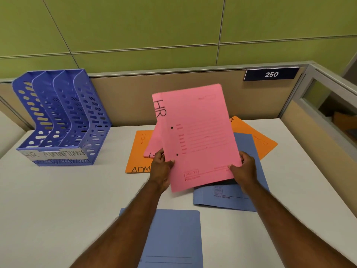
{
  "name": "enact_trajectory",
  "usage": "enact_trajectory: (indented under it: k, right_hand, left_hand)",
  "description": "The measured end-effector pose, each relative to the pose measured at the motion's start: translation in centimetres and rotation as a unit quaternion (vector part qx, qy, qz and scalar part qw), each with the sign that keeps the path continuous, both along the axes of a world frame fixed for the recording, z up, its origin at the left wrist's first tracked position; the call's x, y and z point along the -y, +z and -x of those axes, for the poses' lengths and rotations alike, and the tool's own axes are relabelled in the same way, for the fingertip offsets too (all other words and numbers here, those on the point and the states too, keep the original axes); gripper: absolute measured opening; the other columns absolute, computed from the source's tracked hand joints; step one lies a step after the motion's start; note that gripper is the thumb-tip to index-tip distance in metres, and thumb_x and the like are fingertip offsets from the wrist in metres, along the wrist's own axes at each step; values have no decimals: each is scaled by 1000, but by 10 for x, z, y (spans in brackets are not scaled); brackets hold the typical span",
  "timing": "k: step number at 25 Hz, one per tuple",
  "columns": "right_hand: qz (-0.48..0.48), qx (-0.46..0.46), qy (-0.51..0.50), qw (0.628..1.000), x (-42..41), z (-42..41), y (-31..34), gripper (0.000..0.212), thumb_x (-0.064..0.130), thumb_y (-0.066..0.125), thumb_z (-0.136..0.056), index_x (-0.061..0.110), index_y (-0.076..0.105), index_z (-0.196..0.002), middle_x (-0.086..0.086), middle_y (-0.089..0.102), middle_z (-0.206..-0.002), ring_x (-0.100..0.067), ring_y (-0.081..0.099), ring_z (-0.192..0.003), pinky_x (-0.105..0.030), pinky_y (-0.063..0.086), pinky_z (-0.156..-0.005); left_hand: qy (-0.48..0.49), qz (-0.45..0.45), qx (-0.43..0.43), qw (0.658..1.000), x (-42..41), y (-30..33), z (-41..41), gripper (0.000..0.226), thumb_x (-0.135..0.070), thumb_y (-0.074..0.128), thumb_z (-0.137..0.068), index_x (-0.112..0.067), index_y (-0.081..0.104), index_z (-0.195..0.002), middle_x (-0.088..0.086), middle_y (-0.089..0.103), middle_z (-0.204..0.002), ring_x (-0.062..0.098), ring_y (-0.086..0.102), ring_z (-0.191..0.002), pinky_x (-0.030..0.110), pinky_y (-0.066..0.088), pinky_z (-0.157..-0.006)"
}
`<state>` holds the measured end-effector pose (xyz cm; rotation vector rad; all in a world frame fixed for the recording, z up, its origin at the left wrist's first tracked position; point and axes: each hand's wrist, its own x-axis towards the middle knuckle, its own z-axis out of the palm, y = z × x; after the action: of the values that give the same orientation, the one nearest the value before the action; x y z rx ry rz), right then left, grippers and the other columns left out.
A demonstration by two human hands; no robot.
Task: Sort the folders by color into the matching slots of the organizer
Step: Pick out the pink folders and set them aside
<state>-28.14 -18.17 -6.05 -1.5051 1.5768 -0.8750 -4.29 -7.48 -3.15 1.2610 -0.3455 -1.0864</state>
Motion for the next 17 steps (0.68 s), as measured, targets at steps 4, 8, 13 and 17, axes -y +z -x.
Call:
enact_trajectory:
  k: [4, 8, 13, 17]
  right_hand:
    - [34, 61, 6, 998, -9, -20, 30, 52, 13, 78, -76, 9, 53, -121, -11, 56, -123, -26, 57, -108, -43, 53, -90]
    - [38, 145, 61, 987, -30, -53, 58, 56, 19, 79, -78, 14, 50, -125, -3, 60, -118, -22, 61, -101, -37, 53, -86]
    - [58, 162, 130, 977, -84, -110, 87, 38, 14, 76, -80, 20, 57, -113, 0, 66, -107, -10, 64, -91, -25, 52, -76]
    - [46, 173, 175, 968, -140, -159, 104, 31, 10, 73, -82, 20, 59, -107, 4, 68, -99, -7, 64, -87, -22, 53, -72]
  left_hand:
    - [-15, 60, 54, 997, -19, 38, -19, 46, 13, 47, -90, -10, 51, -130, 13, 67, -117, 28, 66, -99, 45, 57, -84]
    - [-46, 99, 129, 986, -66, 70, -57, 34, -1, 55, -93, -21, 57, -120, 10, 69, -115, 24, 69, -99, 45, 58, -86]
    - [-39, 103, 167, 980, -140, 92, -109, 32, -4, 55, -94, -20, 56, -122, 5, 71, -110, 19, 71, -97, 39, 60, -79]
    - [-8, 90, 184, 979, -210, 108, -154, 32, -3, 54, -94, -19, 55, -123, 7, 70, -113, 21, 70, -100, 45, 57, -87]
